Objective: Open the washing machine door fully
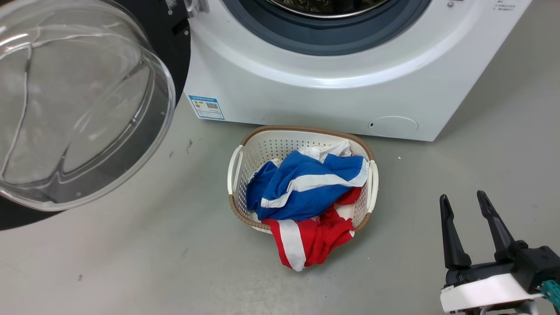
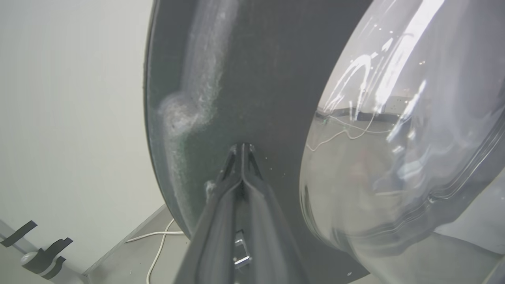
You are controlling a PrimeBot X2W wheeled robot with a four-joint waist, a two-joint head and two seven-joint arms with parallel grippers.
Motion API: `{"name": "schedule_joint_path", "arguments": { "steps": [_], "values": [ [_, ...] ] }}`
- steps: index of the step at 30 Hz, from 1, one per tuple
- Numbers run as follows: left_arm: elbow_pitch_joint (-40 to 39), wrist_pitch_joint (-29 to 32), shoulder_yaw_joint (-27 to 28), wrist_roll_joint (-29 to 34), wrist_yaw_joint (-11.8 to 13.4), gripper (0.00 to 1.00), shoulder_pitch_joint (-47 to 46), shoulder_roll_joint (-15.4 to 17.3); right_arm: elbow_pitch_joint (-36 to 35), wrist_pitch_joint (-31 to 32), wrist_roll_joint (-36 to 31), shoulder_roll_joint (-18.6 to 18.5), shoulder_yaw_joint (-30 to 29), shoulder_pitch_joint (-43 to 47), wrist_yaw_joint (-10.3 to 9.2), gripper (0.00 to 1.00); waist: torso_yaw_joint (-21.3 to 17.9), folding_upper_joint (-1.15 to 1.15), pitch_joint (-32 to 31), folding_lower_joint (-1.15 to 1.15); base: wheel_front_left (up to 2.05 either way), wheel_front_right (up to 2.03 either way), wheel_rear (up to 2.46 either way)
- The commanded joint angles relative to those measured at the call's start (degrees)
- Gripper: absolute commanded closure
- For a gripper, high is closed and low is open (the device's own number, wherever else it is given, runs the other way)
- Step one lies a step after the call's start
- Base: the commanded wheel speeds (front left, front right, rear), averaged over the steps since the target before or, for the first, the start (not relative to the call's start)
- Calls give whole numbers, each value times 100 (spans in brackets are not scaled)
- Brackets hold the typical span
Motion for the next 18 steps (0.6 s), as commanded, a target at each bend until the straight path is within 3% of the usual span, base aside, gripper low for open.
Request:
{"name": "schedule_joint_path", "arguments": {
  "steps": [1,8,11,18],
  "values": [
    [65,15,48,3,-25,100,-96,69,-20,-11,-30,12,-5,-55,-1,0,-16,0,30,0,0,0,0],
    [726,15,249,87,-227,100,-510,166,-31,-10,-45,12,5,-122,-1,0,-74,0,142,0,0,0,0],
    [992,16,365,226,-308,100,-630,61,-9,-11,-38,12,-1,-145,-1,0,-113,0,158,0,0,0,0],
    [830,15,552,518,-456,100,-384,-118,46,-10,63,12,-49,-19,-1,0,-134,0,-105,0,0,0,0]
  ]
}}
